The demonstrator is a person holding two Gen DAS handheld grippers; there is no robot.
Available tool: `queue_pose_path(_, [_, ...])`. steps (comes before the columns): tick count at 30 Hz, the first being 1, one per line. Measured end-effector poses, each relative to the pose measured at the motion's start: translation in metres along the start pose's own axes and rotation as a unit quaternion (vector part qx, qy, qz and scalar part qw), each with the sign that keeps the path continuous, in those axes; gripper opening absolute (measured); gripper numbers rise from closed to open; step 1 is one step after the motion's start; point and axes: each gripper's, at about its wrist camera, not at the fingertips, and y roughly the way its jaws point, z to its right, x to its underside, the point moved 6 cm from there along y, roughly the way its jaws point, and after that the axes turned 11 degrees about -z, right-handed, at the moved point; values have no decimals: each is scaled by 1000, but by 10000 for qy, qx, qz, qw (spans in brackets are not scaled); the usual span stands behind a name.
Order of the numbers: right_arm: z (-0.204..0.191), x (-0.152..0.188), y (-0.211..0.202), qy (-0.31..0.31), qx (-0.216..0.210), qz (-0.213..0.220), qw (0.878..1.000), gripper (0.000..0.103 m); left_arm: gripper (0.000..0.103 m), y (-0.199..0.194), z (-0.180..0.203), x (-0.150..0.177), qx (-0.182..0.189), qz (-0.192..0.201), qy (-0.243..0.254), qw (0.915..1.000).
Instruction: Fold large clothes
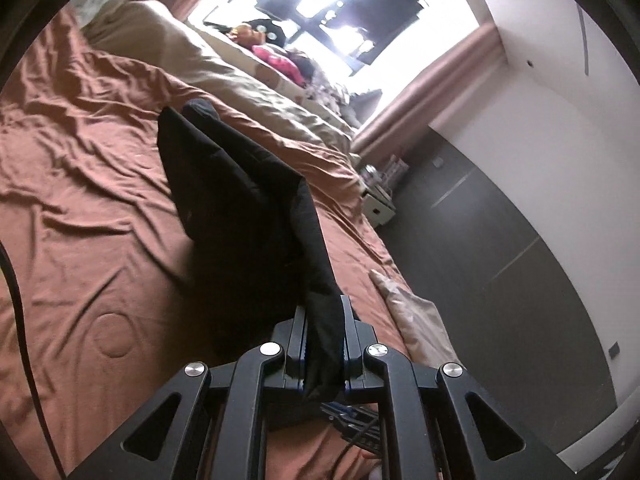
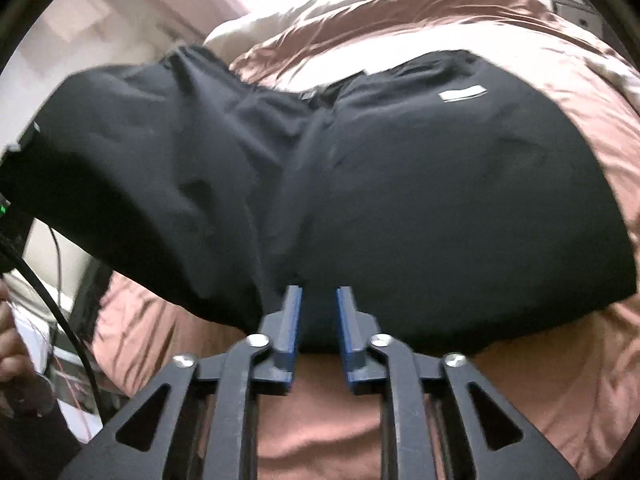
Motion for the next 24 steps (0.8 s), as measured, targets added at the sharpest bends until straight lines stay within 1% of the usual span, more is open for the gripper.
queue_pose_path(1, [8, 1, -10, 85, -41, 122, 9999, 71, 12, 6, 6, -1, 5, -39, 51, 10000])
queue_pose_path(2, [11, 6, -16, 137, -57, 208, 9997, 76, 12, 13, 13, -1, 6, -87, 117, 9999])
queue_pose_path(3, [21, 6, -27, 228, -92, 366, 9990, 76, 12, 20, 21, -2, 8, -139, 189, 9997])
queue_pose_path(4, [28, 8, -34, 292, -125, 429, 9986, 76, 12, 23, 26, 0, 12, -170, 235, 9996])
queue_pose_path(5, [31, 14, -37, 349, -151, 463, 9982, 76, 12, 32, 34, 1, 25, -232, 309, 9993])
queue_pose_path(9, [62, 26, -62, 700, -263, 684, 9949, 76, 12, 57, 59, 5, 71, -414, 454, 9981])
queue_pose_path(13, [84, 44, -84, 945, -346, 823, 9915, 76, 12, 95, 79, 8, 80, -696, 557, 9960])
queue_pose_path(17, [104, 67, -109, 1161, -337, 963, 9880, 76, 12, 151, 93, 14, -59, -1144, 743, 9906])
queue_pose_path(18, [109, 70, -112, 1204, -322, 984, 9873, 76, 12, 159, 95, 15, -70, -1214, 762, 9896])
queue_pose_path(20, [115, 79, -121, 1287, -291, 1022, 9860, 76, 12, 185, 99, 24, -123, -1461, 814, 9858])
queue_pose_path(24, [137, 94, -137, 1534, -113, 1118, 9817, 76, 12, 217, 99, 36, -191, -1763, 812, 9808])
